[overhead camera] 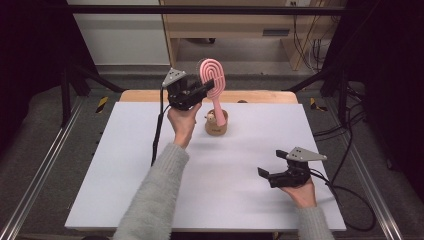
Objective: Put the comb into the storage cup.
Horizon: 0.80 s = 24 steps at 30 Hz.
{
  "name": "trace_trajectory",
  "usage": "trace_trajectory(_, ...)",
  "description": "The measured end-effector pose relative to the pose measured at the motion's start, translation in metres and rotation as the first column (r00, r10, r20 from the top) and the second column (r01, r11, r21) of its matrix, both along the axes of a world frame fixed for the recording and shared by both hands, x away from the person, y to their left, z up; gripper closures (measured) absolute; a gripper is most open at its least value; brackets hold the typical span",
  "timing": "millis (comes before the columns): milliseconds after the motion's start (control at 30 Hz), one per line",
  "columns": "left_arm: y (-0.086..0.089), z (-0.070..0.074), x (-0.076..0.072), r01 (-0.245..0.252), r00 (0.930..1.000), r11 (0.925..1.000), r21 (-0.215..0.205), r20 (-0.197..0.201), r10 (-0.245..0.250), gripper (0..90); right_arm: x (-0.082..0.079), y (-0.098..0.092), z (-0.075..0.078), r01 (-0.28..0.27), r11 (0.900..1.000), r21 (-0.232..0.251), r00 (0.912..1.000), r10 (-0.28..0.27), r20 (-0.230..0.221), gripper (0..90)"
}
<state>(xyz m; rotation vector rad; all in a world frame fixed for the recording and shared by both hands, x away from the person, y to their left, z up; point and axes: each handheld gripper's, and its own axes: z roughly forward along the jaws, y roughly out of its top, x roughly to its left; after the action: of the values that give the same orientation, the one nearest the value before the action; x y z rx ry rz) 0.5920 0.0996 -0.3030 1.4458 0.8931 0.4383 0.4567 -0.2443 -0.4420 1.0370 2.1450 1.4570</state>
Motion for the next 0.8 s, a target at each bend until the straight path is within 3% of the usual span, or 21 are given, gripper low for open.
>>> trace_trajectory(567,-0.006,0.000,0.019,-0.028,0.9995,0.9995,-0.017,-0.013,0.028,63.7,0.000,0.001,0.000,-0.001,1.000,0.000,1.0000,0.001,-0.001,0.3)
trace_trajectory(800,-0.005,-0.004,0.028,-0.055,0.9982,0.9985,-0.002,-0.025,0.055,63.8,0.000,0.000,0.000,0.000,1.000,0.001,1.0000,0.000,-0.002,0.4)
